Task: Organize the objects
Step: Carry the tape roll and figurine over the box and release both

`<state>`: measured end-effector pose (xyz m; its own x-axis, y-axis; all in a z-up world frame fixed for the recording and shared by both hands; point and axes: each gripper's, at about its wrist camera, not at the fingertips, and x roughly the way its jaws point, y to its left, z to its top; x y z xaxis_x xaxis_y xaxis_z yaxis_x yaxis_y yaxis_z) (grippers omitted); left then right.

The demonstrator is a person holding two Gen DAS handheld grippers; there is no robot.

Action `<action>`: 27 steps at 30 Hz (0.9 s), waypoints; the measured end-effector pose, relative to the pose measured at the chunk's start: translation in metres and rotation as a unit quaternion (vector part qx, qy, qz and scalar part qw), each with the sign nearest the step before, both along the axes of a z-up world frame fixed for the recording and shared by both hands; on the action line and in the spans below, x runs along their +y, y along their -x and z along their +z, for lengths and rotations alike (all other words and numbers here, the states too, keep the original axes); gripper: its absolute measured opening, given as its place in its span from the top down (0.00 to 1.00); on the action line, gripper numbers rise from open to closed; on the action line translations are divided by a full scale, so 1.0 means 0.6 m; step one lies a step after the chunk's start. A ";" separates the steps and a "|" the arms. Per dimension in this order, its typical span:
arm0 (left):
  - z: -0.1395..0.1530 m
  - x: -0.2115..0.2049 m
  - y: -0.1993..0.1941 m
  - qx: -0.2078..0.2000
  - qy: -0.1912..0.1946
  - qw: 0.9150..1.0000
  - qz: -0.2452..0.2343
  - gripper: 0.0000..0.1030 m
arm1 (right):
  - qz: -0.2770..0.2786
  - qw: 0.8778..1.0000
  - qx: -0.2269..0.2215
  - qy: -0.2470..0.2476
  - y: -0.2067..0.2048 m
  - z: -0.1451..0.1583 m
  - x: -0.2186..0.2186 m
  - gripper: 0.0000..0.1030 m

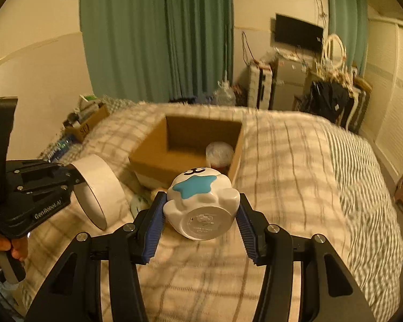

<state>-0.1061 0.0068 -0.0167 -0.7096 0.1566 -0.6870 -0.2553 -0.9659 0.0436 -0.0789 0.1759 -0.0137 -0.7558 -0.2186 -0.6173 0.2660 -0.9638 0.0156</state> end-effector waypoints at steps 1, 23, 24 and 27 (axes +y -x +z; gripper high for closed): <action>0.012 0.000 0.007 0.006 0.000 1.000 -0.002 0.95 | 0.003 1.000 0.008 0.000 0.004 0.009 -0.003 0.51; 0.075 0.018 0.278 0.045 0.003 0.998 0.053 0.95 | -0.007 0.997 0.072 0.029 0.304 0.119 -0.062 0.51; 0.055 0.015 0.287 0.034 0.002 0.998 0.056 0.95 | -0.009 0.998 0.061 0.028 0.319 0.104 -0.067 0.51; 0.013 0.010 0.305 0.010 0.007 0.998 0.060 0.95 | -0.012 0.999 0.025 0.028 0.359 0.049 -0.073 0.51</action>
<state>-0.2893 0.0130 -0.0087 -0.7364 0.0612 -0.6738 -0.1377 -0.9886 0.0607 -0.2944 0.1321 0.0157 -0.7905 -0.2320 -0.5668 0.2437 -0.9682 0.0565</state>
